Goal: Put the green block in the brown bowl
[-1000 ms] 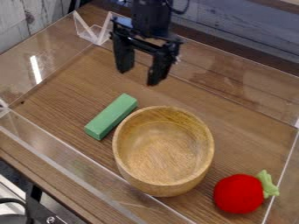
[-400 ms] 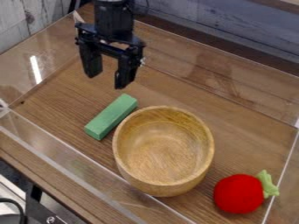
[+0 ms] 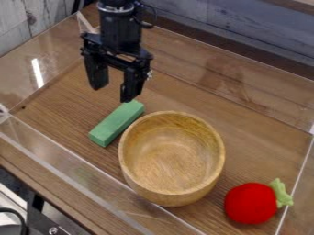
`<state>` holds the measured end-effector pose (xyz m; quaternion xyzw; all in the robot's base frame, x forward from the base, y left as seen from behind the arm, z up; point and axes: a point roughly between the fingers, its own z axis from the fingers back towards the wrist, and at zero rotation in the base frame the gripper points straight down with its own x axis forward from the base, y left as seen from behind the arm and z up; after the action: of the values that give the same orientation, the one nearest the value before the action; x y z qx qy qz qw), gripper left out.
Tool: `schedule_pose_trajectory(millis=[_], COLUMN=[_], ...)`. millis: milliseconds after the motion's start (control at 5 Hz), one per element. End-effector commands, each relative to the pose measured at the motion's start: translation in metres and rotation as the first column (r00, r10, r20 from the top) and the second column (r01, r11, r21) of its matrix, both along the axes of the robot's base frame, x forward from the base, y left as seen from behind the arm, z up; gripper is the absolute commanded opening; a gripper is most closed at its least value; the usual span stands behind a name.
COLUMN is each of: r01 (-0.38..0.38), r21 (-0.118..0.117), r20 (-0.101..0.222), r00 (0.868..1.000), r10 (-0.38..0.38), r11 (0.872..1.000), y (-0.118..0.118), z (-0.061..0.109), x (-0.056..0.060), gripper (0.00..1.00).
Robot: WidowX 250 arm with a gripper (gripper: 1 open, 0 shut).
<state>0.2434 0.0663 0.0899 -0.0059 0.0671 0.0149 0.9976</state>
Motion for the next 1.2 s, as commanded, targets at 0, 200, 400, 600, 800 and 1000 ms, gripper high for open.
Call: schedule_pose_trajectory(millis=[0,200,400,600,800,1000], r01=[-0.003,-0.007,0.060,0.131,0.117,0.088], r21=[0.018,0.016,0.012,0.013,0.016,0.023], r20=[0.050,0.055,0.062,0.091,0.122,0.152], r00=[0.999,0.998,0.996,0.987,0.985,0.984], r10=[0.002,0.006,-0.060,-0.132,-0.118,-0.090], r11=[1.000,1.000,0.998,0.991,0.993,0.996], y=[0.003,0.005,0.005,0.009,0.022,0.034], z=[0.009,0.005,-0.011,-0.027,-0.021,-0.015], x=[0.000,-0.003,-0.005,-0.008,-0.012,-0.015], gripper=[1.00,1.00,1.00,1.00,1.00,1.00])
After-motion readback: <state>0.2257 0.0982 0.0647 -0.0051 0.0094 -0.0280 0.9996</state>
